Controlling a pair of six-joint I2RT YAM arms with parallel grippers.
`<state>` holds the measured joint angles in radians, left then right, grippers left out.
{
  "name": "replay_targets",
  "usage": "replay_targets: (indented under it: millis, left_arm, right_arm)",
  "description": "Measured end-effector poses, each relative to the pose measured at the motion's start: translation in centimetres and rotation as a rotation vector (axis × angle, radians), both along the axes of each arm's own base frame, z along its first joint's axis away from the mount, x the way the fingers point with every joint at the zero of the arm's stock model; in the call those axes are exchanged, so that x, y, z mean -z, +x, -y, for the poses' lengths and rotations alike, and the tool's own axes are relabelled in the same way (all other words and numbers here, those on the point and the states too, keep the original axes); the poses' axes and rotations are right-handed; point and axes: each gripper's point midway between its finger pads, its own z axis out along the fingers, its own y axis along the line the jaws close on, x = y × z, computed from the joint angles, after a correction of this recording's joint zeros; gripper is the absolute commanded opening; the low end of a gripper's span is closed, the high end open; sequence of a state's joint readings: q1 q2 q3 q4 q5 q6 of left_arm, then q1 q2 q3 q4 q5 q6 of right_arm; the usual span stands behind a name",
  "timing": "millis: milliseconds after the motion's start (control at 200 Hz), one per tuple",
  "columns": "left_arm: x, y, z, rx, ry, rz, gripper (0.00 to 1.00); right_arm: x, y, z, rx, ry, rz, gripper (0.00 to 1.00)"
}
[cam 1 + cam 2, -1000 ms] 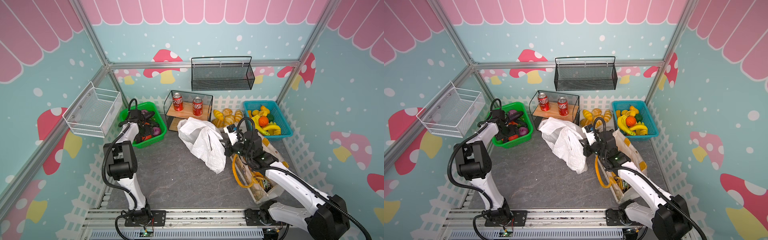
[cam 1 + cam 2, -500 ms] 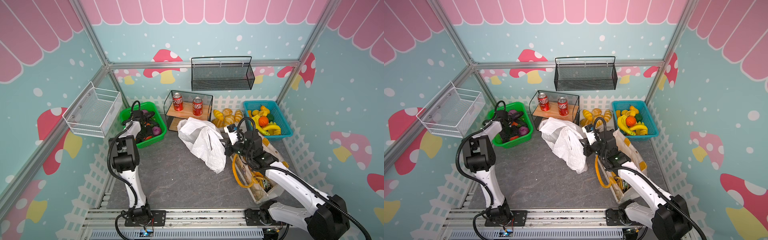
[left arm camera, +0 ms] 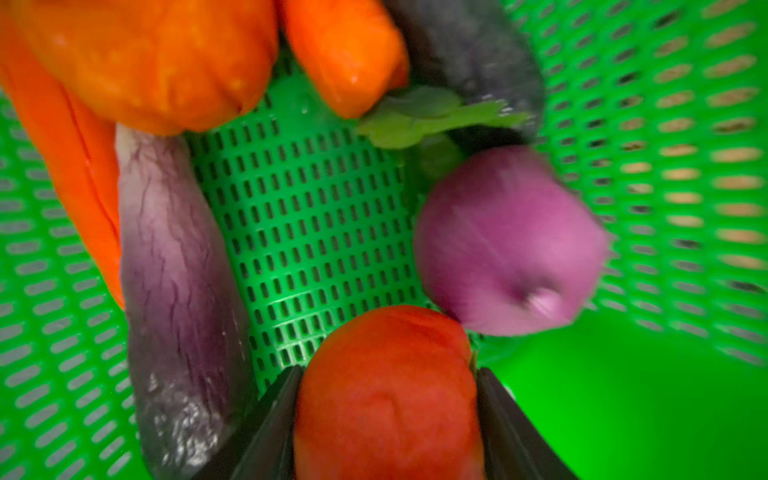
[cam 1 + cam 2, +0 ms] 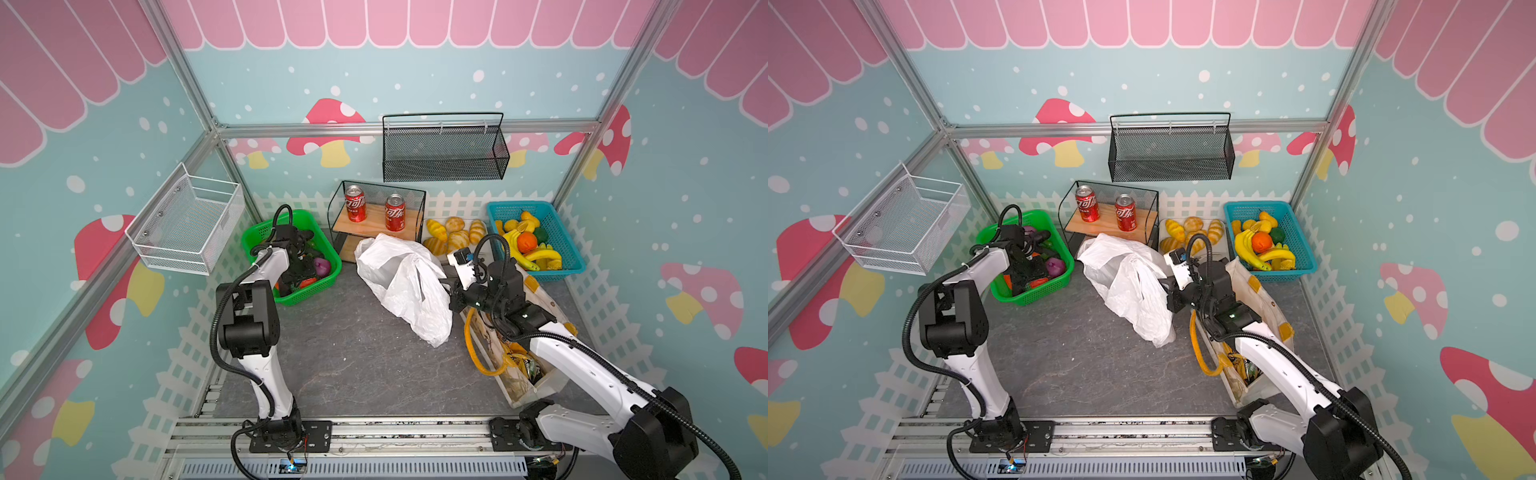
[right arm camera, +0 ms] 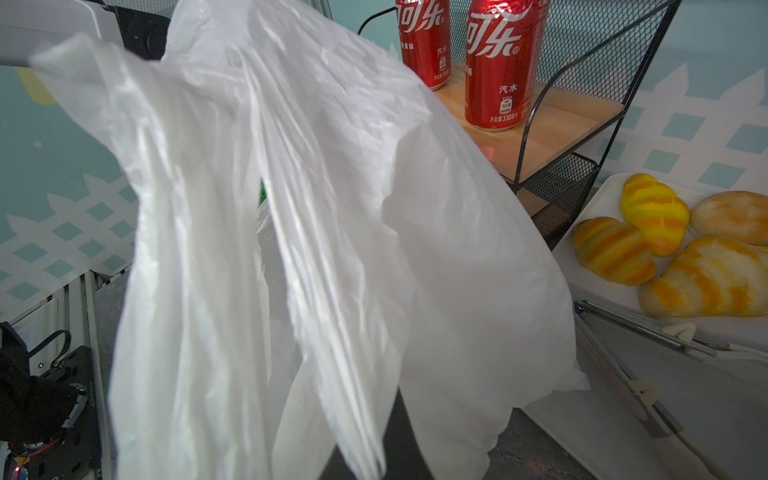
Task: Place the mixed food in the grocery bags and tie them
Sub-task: 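Grasp the red tomato in the green basket with the left gripper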
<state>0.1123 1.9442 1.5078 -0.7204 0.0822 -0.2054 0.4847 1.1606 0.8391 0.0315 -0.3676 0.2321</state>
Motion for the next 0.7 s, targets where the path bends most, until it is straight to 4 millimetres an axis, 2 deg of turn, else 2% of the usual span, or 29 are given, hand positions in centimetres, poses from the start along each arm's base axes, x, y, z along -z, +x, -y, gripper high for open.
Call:
replay_targets:
  millis: [245, 340, 445, 585, 700]
  left_arm:
    - [-2.9, -0.2, 0.4, -0.01, -0.021, 0.069, 0.46]
    - [-4.2, -0.9, 0.2, -0.022, 0.001, 0.098, 0.46]
    - [-6.5, -2.2, 0.3, -0.037, 0.03, 0.155, 0.46]
    - [-10.9, -5.7, 2.3, -0.025, 0.035, 0.28, 0.45]
    - [-14.2, -9.9, 6.0, 0.042, 0.004, 0.411, 0.46]
  right_arm:
    - [0.1, 0.0, 0.0, 0.001, -0.001, -0.001, 0.0]
    - [0.1, 0.0, 0.0, 0.001, -0.001, -0.002, 0.0]
    - [0.1, 0.0, 0.0, 0.001, -0.001, -0.002, 0.0]
    - [0.2, 0.2, 0.3, 0.021, -0.01, -0.003, 0.0]
    - [0.2, 0.5, 0.6, 0.045, -0.018, 0.003, 0.0]
